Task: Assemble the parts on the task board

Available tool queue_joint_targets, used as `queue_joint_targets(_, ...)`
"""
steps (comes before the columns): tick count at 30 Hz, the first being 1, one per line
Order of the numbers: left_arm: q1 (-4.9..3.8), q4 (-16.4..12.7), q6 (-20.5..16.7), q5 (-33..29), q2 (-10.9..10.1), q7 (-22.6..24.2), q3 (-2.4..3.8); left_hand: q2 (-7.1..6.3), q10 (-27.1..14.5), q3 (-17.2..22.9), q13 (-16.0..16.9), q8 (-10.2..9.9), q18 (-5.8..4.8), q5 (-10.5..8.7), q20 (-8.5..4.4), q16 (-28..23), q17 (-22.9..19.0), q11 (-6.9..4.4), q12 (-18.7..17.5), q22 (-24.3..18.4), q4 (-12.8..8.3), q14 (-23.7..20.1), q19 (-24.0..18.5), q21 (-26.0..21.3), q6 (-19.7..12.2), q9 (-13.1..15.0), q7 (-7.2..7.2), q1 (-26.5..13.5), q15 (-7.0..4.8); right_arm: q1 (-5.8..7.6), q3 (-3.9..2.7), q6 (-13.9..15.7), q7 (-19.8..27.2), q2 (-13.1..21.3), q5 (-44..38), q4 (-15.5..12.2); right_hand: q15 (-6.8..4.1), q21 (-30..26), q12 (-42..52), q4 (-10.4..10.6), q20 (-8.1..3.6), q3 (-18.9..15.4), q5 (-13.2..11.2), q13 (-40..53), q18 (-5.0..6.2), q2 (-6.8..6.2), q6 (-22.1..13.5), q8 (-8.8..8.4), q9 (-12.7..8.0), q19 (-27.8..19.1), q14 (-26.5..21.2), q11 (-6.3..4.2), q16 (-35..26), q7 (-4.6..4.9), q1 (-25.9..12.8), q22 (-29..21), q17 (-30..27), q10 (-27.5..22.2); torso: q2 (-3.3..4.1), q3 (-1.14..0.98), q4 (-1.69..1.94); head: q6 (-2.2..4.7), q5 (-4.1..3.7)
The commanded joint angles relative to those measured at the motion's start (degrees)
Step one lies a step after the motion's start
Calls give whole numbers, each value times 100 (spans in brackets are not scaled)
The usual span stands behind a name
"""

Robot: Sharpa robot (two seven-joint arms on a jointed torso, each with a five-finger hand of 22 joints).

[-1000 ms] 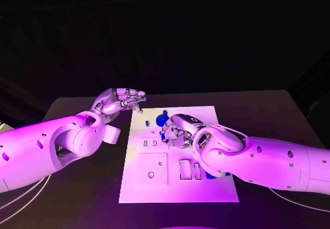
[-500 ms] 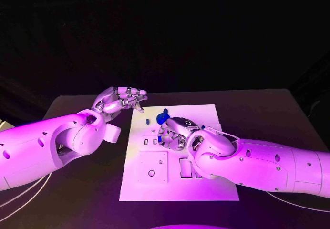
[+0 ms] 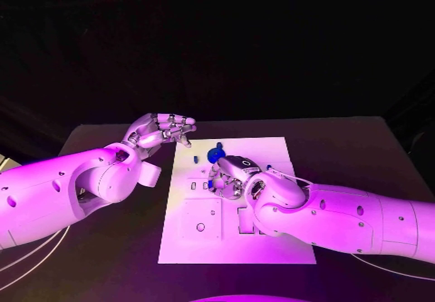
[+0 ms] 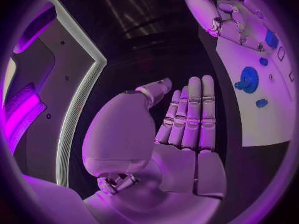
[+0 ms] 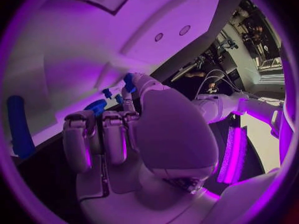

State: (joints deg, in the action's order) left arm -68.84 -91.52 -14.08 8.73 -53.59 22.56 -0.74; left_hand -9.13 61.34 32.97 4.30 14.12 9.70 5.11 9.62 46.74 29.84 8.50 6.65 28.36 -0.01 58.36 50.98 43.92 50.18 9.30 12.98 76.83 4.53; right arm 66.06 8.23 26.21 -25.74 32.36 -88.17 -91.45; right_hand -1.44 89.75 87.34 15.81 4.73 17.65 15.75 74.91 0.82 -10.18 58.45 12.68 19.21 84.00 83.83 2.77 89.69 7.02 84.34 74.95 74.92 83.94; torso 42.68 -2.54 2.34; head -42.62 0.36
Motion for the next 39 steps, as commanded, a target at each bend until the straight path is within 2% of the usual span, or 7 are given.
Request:
queue_joint_targets(1, -8, -10, 113, 24, 9, 14, 3, 11, -14, 17, -6, 15, 61, -13, 4, 32, -8, 41, 28, 4, -10, -50, -32, 20, -37, 2, -1, 46, -3, -8, 1, -81, -88, -9, -204, 20, -13, 25, -2, 17, -30, 30, -28, 1301, -82, -18, -23, 3, -1, 600, 617, -24, 31, 14, -78, 1505, 1508, 406, -5, -2, 1, -5, 48)
queue_joint_targets(7, -8, -9, 116, 25, 4, 4, 3, 11, -14, 17, -6, 15, 61, -13, 4, 32, -8, 41, 28, 4, -10, -50, -32, 20, -37, 2, -1, 46, -3, -10, 3, -109, -82, -27, -231, 35, -10, 25, -7, 19, -29, 29, -34, 1298, -82, -30, -33, -1, -3, 600, 617, -21, 31, 17, -91, 1505, 1508, 403, -1, -9, -17, 0, 47)
queue_joint_targets(20, -9, -3, 125, 27, 3, -13, 3, 14, -16, 25, -6, 15, 61, -14, 5, 34, -16, 42, 28, 23, -18, -52, -49, 44, -38, 2, 0, 47, -2, -10, 16, -170, -78, -34, -273, 44, 23, 25, -77, 23, -3, 35, -95, 1247, -82, -121, -166, -67, -34, 600, 617, 17, 31, 64, -176, 1505, 1508, 350, -8, -6, -2, -13, 37)
queue_joint_targets(30, -9, 14, 136, 27, 8, -26, 3, 16, -17, 27, -7, 15, 60, -15, 6, 36, -21, 44, 28, 34, -18, -54, -60, 58, -39, 1, 2, 41, 0, -10, 21, -170, -29, -40, -285, 40, 92, 25, -162, 44, 57, -24, -345, 1186, -82, -238, -347, -167, -82, 600, 617, 86, 31, 139, -318, 1505, 1508, 280, -6, -9, -12, -8, 24)
queue_joint_targets(32, -9, 17, 142, 27, 9, -27, 3, 16, -17, 27, -7, 15, 60, -15, 6, 36, -21, 44, 28, 34, -18, -54, -60, 58, -39, 1, 2, 41, 0, -10, 22, -162, -9, -41, -275, 43, 113, 25, -171, 56, 78, -88, -480, 1180, -82, -267, -376, -183, -90, 600, 617, 104, 31, 155, -380, 1505, 1508, 272, -4, -10, -10, -9, 24)
queue_joint_targets(34, -9, 18, 148, 28, 9, -29, 3, 16, -17, 27, -7, 15, 60, -15, 6, 36, -21, 44, 28, 34, -18, -54, -60, 58, -39, 1, 2, 41, 0, -10, 23, -148, 7, -43, -263, 50, 129, 25, -186, 69, 103, -321, -868, 1168, -82, -287, -418, -200, -98, 600, 617, 116, 31, 164, -555, 1505, 1508, 257, -5, -11, -9, -9, 24)
queue_joint_targets(39, -9, 19, 158, 37, 11, -35, 3, 16, -17, 27, -7, 15, 60, -15, 6, 36, -21, 44, 28, 34, -18, -54, -60, 58, -39, 1, 2, 41, 0, -10, 25, -97, 30, -40, -248, 55, 147, 25, -230, 85, 121, -747, -1250, 1137, -82, -231, -502, -234, -115, 600, 617, 141, 31, 180, -708, 1505, 1508, 219, -5, -7, -6, -7, 24)
